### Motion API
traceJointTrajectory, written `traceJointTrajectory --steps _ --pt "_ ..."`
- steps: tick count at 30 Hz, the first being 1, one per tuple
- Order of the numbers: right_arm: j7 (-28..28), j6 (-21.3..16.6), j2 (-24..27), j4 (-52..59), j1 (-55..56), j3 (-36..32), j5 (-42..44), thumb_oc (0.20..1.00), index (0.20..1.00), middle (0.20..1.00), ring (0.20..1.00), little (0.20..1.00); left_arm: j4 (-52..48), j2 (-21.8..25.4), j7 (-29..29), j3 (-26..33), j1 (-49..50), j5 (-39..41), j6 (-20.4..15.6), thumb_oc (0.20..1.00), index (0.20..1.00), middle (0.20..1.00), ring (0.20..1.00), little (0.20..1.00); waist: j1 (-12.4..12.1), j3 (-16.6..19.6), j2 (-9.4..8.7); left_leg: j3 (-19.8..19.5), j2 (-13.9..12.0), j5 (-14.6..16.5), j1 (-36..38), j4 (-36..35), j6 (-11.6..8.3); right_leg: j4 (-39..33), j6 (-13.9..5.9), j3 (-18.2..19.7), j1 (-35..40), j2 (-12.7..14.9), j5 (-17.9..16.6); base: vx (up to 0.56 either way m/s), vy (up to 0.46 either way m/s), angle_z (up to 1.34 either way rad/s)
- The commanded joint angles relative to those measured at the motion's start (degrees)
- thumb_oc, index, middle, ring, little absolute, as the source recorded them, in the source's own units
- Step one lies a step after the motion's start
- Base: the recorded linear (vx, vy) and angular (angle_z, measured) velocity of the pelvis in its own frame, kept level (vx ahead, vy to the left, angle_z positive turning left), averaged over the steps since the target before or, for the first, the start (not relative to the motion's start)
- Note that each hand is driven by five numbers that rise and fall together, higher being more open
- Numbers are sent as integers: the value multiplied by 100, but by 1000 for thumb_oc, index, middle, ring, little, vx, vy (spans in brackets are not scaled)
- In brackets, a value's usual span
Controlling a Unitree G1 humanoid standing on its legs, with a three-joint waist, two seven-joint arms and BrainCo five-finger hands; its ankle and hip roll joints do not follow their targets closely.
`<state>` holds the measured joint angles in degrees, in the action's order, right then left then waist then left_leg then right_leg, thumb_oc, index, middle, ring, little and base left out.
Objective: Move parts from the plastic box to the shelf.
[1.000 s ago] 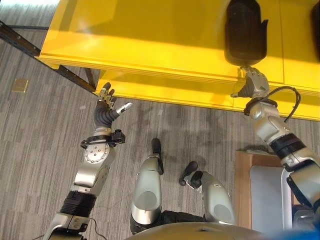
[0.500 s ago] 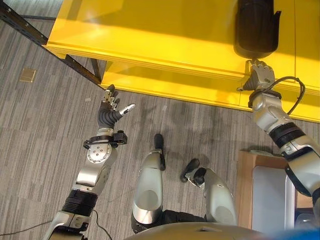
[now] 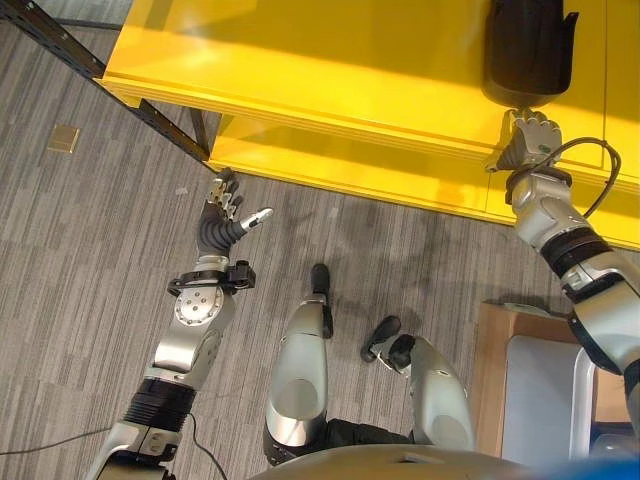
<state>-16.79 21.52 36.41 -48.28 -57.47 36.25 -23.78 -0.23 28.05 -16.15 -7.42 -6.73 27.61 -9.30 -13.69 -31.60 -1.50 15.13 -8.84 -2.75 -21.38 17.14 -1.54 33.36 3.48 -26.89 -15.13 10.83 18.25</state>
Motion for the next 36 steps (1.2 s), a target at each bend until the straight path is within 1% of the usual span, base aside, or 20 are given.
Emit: traceJointTrajectory --steps 1,11,14,20,25,27,32,36 --pt "-1 -83 106 -398 -387 235 207 1000 1000 1000 1000 1000 -369 184 59 -255 104 -23 -348 1000 1000 1000 1000 1000 -159 181 223 131 -210 284 375 -336 -442 399 -497 -18 -195 118 -88 0 0 0" --pt "128 -110 133 -544 -625 288 252 1000 1000 1000 1000 1000 -391 211 15 -289 104 26 -354 1000 1000 1000 1000 1000 -172 181 260 141 -204 267 446 -356 -444 424 -504 -22 -152 159 -85 0 0 0" --pt "92 -108 121 -592 -669 318 286 1000 1000 1000 1000 1000 -385 212 -4 -306 98 19 -353 1000 1000 1000 1000 1000 -173 181 276 144 -208 266 460 -354 -442 426 -506 -21 -144 168 -90 0 0 0" --pt "143 -131 143 -712 -914 351 311 1000 1000 1000 1000 1000 -344 251 -18 -339 42 49 -413 1000 1000 1000 1000 1000 -175 181 310 158 -199 276 495 -352 -432 460 -516 -23 -138 205 -85 0 0 0" --pt "161 -132 158 -732 -940 400 315 1000 1000 1000 1000 1000 -323 246 -106 -358 29 58 -404 1000 1000 1000 1000 1000 -176 181 306 151 -181 290 502 -329 -421 466 -518 -29 -110 209 -82 0 0 0" --pt "131 -154 143 -799 -974 429 314 1000 1000 1000 1000 1000 -301 238 -55 -364 -1 45 -387 1000 1000 1000 1000 1000 -181 181 315 148 -186 282 503 -331 -420 459 -516 -32 -104 214 -88 0 0 0" --pt "159 -101 138 -883 -1143 447 351 1000 1000 1000 1000 1000 -289 258 -109 -412 -14 54 -383 1000 1000 1000 1000 1000 -193 181 339 151 -183 283 504 -334 -415 455 -523 -38 -106 226 -101 0 0 0" --pt "178 -126 166 -879 -1167 488 356 1000 1000 1000 1000 1000 -281 274 -94 -424 -22 58 -450 1000 1000 1000 1000 1000 -187 181 331 160 -188 291 490 -319 -414 491 -522 -43 -118 231 -83 0 0 0"
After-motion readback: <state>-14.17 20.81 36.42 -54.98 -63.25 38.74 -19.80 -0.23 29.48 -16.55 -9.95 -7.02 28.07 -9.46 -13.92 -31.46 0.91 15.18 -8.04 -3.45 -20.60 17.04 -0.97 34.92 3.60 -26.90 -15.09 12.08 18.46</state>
